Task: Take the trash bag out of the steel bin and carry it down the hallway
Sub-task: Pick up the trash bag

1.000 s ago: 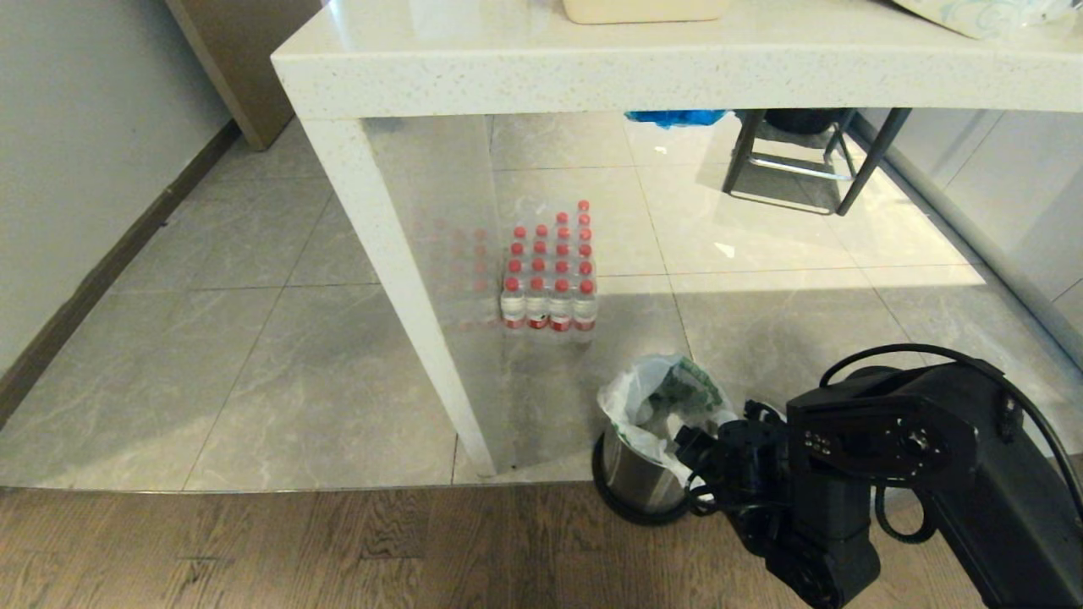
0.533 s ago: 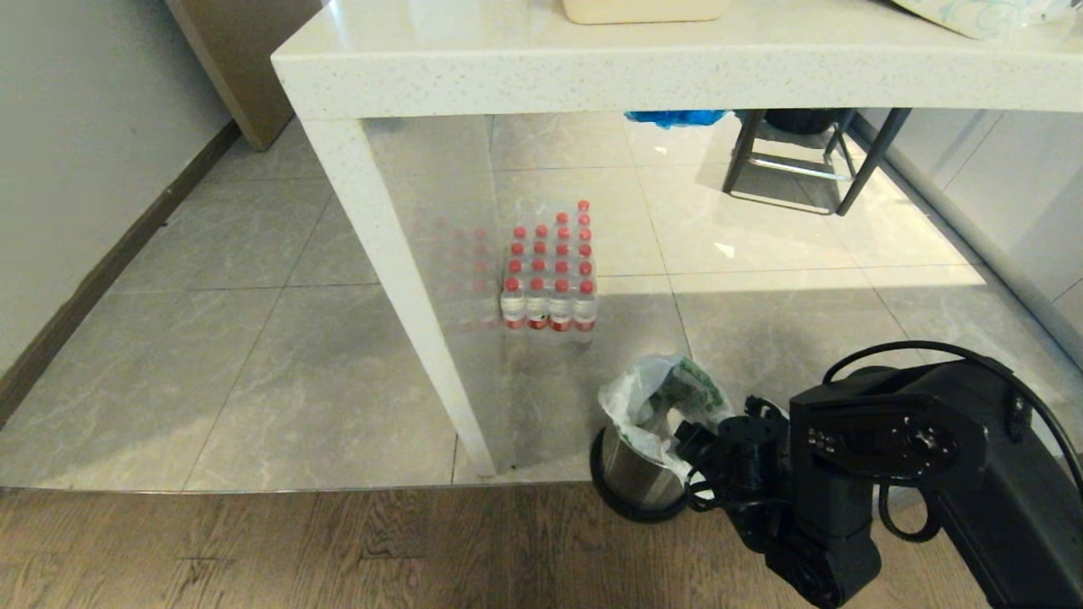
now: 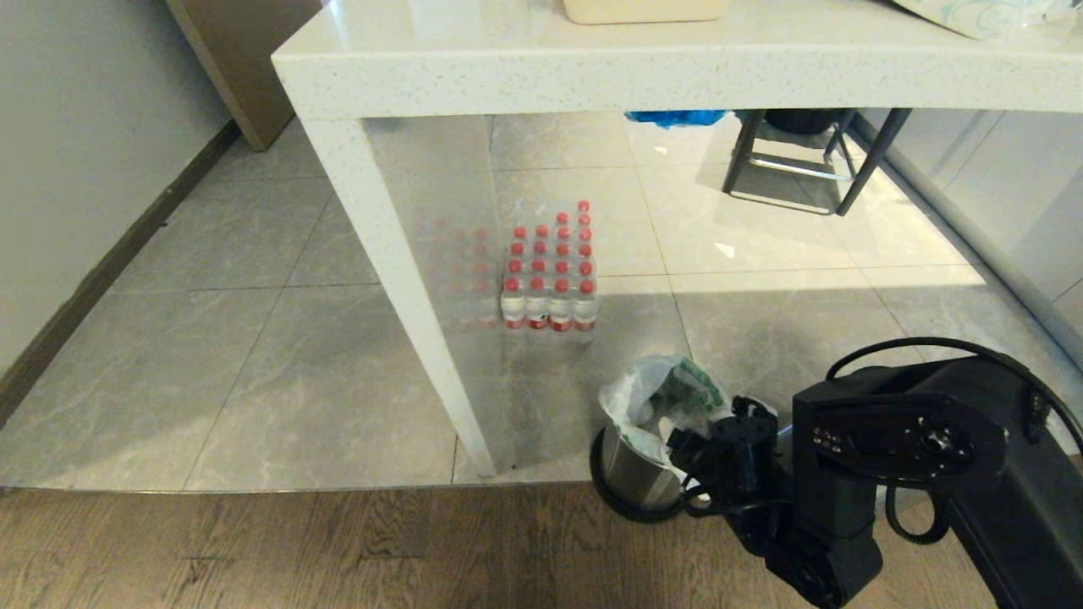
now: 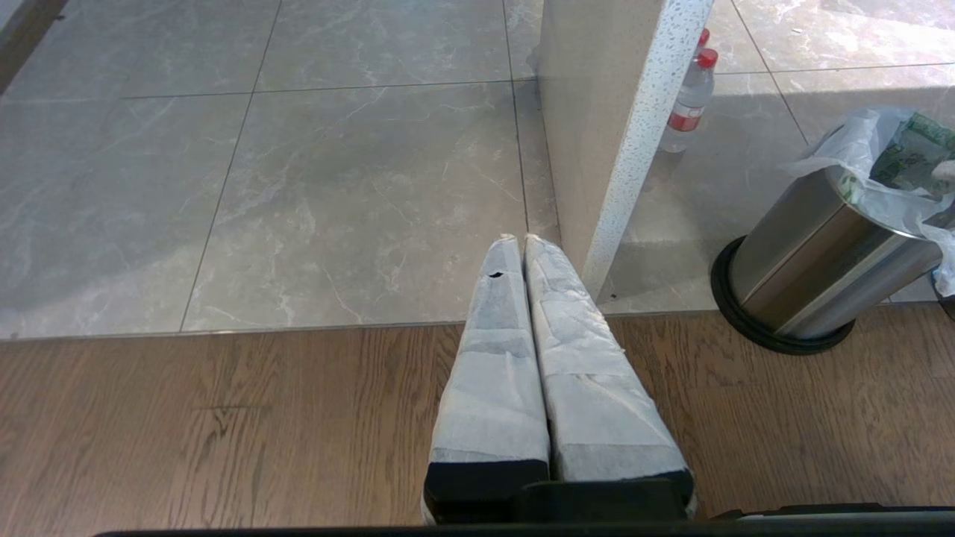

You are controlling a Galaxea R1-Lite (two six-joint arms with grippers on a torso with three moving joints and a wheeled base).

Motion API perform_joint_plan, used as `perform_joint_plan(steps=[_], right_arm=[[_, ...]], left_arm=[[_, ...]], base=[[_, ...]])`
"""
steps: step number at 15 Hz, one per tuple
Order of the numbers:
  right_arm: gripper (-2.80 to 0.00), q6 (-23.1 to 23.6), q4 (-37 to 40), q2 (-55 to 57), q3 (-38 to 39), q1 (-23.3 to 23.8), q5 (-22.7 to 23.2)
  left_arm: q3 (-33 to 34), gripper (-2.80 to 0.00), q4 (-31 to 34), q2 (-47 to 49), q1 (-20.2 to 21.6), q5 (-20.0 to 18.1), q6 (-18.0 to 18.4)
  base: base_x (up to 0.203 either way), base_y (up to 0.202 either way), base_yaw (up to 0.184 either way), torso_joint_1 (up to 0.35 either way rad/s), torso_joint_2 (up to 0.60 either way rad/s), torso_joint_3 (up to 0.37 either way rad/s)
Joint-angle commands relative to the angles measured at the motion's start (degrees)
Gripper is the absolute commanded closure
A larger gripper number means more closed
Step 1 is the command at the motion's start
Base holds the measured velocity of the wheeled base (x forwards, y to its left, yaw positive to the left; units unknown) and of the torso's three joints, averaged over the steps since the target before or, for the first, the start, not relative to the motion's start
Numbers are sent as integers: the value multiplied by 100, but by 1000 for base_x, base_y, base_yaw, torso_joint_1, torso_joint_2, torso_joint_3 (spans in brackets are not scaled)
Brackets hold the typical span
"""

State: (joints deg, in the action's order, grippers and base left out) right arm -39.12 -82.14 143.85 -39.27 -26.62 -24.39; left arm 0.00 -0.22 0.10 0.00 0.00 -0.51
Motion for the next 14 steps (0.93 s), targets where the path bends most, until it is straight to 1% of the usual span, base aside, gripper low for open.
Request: perform_joint_plan(steps=[1,3,4,5,6,8,10,11,12,14], right_arm=[[-280,437,136,-320,54,-49,-2],[-280,1144,821,-771,135,-52,56],[-280,1431,1123,-982,124,-53,116],[-280,1599,1316,-1160,124,-65,164],[-280,1700,1638,-1363,157,-116,281],[-280,1821,2632,-1767,249,-166,561],[-280,1898,3758,-2095,189,-174,577],[-280,1905,4071,-2218,62,-211,564],[-280,1910,4019,-2166,40,-273,560],[-280,1920,3611,-1807,-205,-328,540]], left_arm=[[0,0,-4,-1,0,0,-2],[0,0,-4,-1,0,0,-2],[0,0,-4,-1,0,0,-2],[0,0,-4,-1,0,0,-2],[0,0,-4,-1,0,0,-2],[0,0,-4,-1,0,0,-2],[0,0,-4,-1,0,0,-2],[0,0,-4,-1,0,0,-2],[0,0,-4,-1,0,0,-2],[0,0,-4,-1,0,0,-2]], base=[[0,0,0,0,0,0],[0,0,0,0,0,0],[0,0,0,0,0,0],[0,0,0,0,0,0],[0,0,0,0,0,0],[0,0,0,0,0,0],[0,0,0,0,0,0],[0,0,0,0,0,0],[0,0,0,0,0,0],[0,0,0,0,0,0]])
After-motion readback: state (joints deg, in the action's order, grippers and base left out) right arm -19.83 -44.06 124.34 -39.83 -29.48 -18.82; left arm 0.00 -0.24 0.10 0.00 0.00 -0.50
